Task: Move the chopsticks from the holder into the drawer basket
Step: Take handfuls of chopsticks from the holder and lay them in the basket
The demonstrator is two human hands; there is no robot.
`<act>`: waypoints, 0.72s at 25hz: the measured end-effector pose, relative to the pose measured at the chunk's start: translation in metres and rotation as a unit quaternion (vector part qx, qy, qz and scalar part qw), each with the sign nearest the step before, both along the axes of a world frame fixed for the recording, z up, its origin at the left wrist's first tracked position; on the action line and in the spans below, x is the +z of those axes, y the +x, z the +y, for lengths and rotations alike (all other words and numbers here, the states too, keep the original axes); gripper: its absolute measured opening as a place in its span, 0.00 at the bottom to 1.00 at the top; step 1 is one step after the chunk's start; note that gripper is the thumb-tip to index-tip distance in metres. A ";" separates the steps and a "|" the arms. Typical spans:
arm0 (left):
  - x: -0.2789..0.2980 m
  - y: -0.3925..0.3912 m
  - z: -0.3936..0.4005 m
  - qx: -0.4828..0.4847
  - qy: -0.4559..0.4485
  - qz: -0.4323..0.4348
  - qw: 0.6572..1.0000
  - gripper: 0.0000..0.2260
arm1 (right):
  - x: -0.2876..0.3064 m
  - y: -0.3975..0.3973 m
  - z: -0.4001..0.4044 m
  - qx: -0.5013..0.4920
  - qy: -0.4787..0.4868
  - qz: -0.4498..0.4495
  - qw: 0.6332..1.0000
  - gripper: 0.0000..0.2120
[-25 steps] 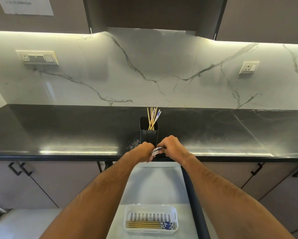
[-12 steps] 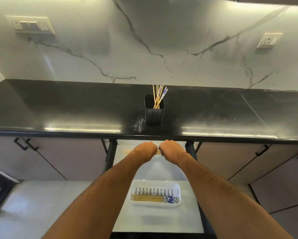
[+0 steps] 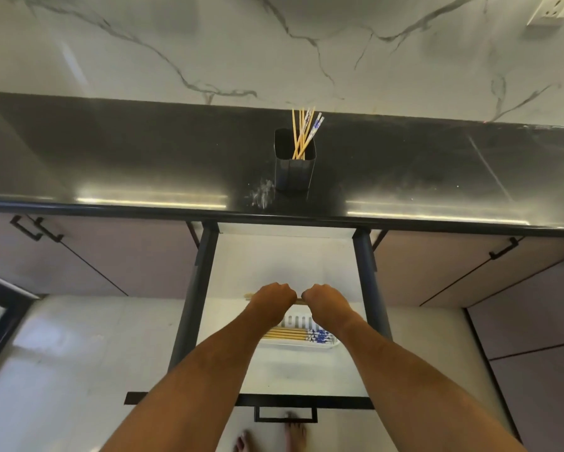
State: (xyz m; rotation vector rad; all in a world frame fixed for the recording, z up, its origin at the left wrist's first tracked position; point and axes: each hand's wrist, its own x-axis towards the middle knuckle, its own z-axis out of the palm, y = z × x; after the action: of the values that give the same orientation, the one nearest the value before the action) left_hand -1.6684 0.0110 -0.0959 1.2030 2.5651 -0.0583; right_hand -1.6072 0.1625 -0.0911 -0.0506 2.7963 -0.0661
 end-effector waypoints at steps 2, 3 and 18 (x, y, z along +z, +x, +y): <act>-0.014 0.007 -0.004 0.010 -0.002 -0.008 1.000 0.09 | -0.013 0.005 -0.001 -0.007 -0.005 -0.009 1.000 0.08; -0.021 0.011 -0.006 0.017 -0.007 -0.011 1.000 0.09 | -0.019 0.007 -0.001 -0.009 -0.006 -0.012 1.000 0.08; -0.099 0.014 -0.002 0.065 -0.032 -0.040 0.997 0.13 | -0.087 0.007 0.004 -0.014 -0.014 -0.053 0.998 0.12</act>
State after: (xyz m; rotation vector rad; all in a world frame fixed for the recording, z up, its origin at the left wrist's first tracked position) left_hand -1.6547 0.0086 -0.1944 0.9939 2.5438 -0.0619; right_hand -1.6000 0.1667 -0.1783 -0.0136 2.6909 -0.1122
